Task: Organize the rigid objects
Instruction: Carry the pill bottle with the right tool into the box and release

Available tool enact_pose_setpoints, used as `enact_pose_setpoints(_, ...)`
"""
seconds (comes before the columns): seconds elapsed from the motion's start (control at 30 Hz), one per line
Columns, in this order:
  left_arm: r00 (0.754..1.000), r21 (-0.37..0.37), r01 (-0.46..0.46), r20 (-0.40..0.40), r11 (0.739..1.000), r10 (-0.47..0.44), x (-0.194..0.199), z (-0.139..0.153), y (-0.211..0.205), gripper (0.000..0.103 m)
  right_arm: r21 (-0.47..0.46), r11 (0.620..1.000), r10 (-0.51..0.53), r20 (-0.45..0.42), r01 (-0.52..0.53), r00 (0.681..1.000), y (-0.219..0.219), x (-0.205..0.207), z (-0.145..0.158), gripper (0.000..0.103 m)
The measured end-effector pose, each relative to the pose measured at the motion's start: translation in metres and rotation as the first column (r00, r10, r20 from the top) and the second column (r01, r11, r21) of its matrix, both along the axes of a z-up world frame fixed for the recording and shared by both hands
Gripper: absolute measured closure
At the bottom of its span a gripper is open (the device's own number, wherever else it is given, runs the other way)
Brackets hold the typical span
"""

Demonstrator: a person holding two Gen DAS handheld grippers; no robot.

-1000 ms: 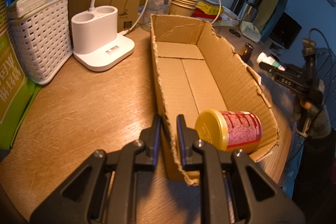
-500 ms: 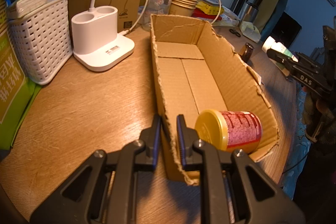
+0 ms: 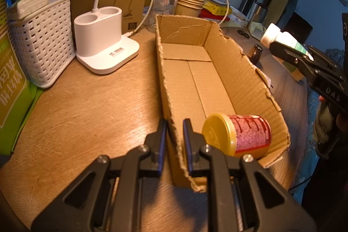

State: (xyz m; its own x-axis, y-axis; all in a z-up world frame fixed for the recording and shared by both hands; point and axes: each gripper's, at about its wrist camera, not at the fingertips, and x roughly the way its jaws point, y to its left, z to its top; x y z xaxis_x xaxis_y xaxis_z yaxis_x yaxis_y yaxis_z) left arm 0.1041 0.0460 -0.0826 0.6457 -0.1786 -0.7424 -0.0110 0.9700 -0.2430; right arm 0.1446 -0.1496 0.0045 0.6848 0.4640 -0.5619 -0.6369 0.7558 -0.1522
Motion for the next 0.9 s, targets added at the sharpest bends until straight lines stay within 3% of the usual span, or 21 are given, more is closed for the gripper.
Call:
enact_pose_setpoints(0.5,1.000,0.000,0.000,0.000,1.000,0.000,0.000,0.000,0.000,0.087,-0.014,0.995,0.099,-0.052,-0.100,0.994,0.046,-0.010,-0.022,0.056)
enact_pose_setpoints(0.9,1.000,0.001,0.001,0.000,1.000,-0.001,0.001,0.000,-0.001,0.086,-0.079,0.992,0.089,-0.106,-0.097,0.990,0.060,-0.006,-0.043,0.058)
